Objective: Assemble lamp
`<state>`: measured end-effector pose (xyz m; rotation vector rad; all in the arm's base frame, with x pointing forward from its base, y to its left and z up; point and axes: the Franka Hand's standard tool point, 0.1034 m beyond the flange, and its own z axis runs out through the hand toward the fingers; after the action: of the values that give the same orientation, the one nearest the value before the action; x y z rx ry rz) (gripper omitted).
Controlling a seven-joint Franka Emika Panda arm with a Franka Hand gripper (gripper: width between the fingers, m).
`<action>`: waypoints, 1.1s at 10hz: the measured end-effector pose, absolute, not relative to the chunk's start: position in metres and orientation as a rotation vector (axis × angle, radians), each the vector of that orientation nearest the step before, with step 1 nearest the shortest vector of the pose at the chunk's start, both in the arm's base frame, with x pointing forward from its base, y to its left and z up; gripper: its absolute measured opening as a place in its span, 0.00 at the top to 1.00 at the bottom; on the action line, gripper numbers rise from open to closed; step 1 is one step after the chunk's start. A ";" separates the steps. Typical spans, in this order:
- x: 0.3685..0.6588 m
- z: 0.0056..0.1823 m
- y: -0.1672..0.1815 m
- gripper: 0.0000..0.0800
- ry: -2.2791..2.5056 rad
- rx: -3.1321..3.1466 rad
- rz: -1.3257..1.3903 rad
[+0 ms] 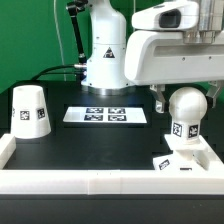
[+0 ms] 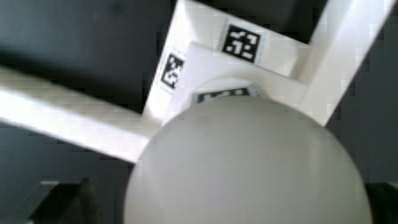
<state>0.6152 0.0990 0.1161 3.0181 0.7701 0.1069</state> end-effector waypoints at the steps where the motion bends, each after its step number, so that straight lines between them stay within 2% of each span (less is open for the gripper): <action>1: 0.615 0.116 0.099 0.13 0.926 2.968 0.102; 6: 0.618 0.118 0.097 0.13 1.546 2.672 0.073; 11: 0.619 0.117 0.091 0.13 1.889 2.395 0.044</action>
Offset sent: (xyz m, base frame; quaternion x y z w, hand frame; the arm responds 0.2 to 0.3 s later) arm 0.0044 0.0105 0.0039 0.0275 -0.0017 -0.2301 0.9728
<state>0.6192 0.0913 0.1166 2.3950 1.8890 0.0437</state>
